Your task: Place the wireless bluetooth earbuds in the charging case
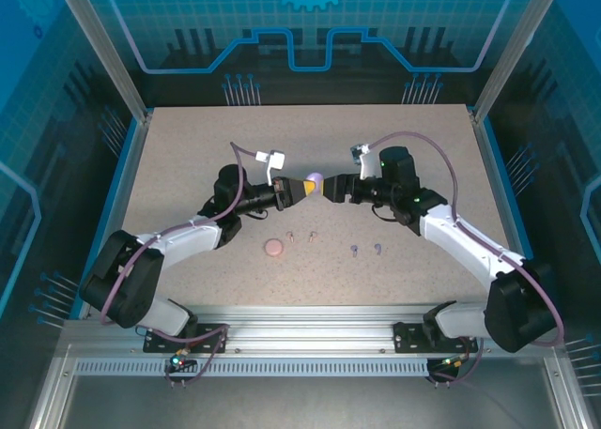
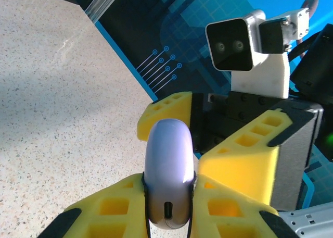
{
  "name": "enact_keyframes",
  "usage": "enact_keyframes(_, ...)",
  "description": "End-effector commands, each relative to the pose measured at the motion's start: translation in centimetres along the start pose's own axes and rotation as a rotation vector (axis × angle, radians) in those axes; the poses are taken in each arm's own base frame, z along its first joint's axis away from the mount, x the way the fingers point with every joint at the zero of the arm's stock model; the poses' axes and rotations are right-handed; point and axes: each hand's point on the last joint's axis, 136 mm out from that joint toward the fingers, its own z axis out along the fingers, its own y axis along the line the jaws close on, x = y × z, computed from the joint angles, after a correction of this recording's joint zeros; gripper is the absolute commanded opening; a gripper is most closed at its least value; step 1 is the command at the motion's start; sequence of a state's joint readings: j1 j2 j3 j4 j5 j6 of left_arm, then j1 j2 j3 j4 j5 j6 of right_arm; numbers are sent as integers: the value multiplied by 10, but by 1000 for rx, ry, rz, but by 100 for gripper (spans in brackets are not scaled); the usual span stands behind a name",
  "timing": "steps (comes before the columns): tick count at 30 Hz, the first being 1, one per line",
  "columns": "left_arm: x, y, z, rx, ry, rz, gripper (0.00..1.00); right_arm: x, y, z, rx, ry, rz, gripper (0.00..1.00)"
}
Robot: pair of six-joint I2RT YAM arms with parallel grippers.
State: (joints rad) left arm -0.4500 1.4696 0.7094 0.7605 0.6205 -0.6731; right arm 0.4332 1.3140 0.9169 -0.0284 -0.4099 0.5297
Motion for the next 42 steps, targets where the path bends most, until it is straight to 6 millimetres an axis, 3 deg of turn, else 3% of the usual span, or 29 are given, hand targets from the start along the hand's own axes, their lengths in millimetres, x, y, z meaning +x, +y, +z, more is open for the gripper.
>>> enact_keyframes(1,-15,-25,-1,59,-18,73,0,-14,8,4,-17,-29,-39,76)
enact_keyframes(13,-19,-35,-5,75,-28,86,0,-1,-42,11,73,-20,70,70)
enact_keyframes(17,-19,-36,-5,76,-29,87,0,0,-45,12,65,-13,88,69)
enact_keyframes(21,-18,-33,-5,73,-26,85,0,6,-40,-1,41,-7,96,68)
enact_keyframes(27,-17,-33,-5,76,-27,83,0,2,-6,-24,-87,-38,51,63)
enact_keyframes(34,-17,-34,-5,78,-27,81,0,-7,17,-15,-139,-36,24,57)
enact_keyframes(38,-17,-34,-4,79,-28,82,0,-2,20,-7,-138,-17,19,56)
enact_keyframes(42,-17,-35,-3,80,-28,83,0,-11,28,-3,-144,-27,4,55)
